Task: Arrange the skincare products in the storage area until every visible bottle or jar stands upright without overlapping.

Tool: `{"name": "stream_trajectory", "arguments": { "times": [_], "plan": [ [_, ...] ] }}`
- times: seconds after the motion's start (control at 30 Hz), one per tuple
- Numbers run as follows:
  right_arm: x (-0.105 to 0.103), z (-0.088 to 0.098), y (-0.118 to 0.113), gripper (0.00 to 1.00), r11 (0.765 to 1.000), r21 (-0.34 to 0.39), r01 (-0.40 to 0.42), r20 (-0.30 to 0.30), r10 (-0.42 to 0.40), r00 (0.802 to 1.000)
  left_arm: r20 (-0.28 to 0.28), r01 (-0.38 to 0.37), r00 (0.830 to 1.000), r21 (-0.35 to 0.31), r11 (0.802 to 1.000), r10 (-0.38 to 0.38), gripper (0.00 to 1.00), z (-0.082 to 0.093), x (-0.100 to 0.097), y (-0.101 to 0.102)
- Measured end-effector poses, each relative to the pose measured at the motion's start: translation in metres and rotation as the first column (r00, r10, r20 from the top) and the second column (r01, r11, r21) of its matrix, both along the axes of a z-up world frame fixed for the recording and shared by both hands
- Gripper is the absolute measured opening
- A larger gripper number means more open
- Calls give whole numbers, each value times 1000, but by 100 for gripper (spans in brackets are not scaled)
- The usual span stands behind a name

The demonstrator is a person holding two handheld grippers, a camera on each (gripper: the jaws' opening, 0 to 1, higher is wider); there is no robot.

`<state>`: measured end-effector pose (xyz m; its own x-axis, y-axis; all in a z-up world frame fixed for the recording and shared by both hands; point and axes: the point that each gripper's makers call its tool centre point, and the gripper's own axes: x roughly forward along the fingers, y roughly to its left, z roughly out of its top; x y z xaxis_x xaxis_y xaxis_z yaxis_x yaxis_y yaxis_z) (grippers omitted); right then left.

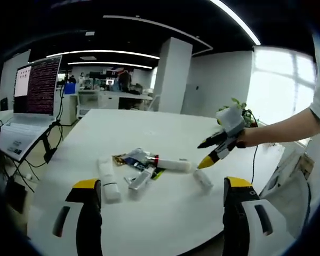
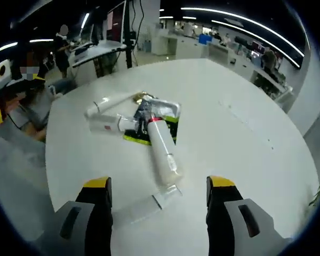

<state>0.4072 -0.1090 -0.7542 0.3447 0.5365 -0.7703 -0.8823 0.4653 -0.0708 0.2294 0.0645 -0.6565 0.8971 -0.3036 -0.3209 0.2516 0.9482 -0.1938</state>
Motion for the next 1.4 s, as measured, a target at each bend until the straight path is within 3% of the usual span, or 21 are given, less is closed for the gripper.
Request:
{"name": "stream_trajectory", "arguments": {
  "times": [0.27, 0.43, 0.53, 0.73, 1.0, 1.4],
  "plan": [
    [15, -14, 26, 66, 994, -61, -94, -35, 92, 995, -2, -12, 1000, -11, 1000, 12, 87, 0, 1, 3],
    [19, -27, 43, 61, 985, -105, -134, -104, 124, 987, -2, -18, 1000, -17, 1000, 18, 87, 0, 1, 4],
    [25, -35, 48, 59, 975, -149, -165, -108, 150, 983, -3, -21, 1000, -18, 1000, 21, 87, 0, 1, 5],
    [40, -48, 66, 54, 966, -172, -193, -128, 172, 977, -12, -17, 1000, -21, 1000, 16, 86, -2, 1, 5],
    [40, -56, 79, 47, 947, -210, -245, -147, 217, 965, -20, -21, 1000, -28, 999, 20, 86, -3, 0, 6],
    [47, -70, 84, 35, 931, -264, -253, -177, 211, 961, -18, -40, 999, -37, 998, 40, 86, -3, 1, 10]
  ]
}}
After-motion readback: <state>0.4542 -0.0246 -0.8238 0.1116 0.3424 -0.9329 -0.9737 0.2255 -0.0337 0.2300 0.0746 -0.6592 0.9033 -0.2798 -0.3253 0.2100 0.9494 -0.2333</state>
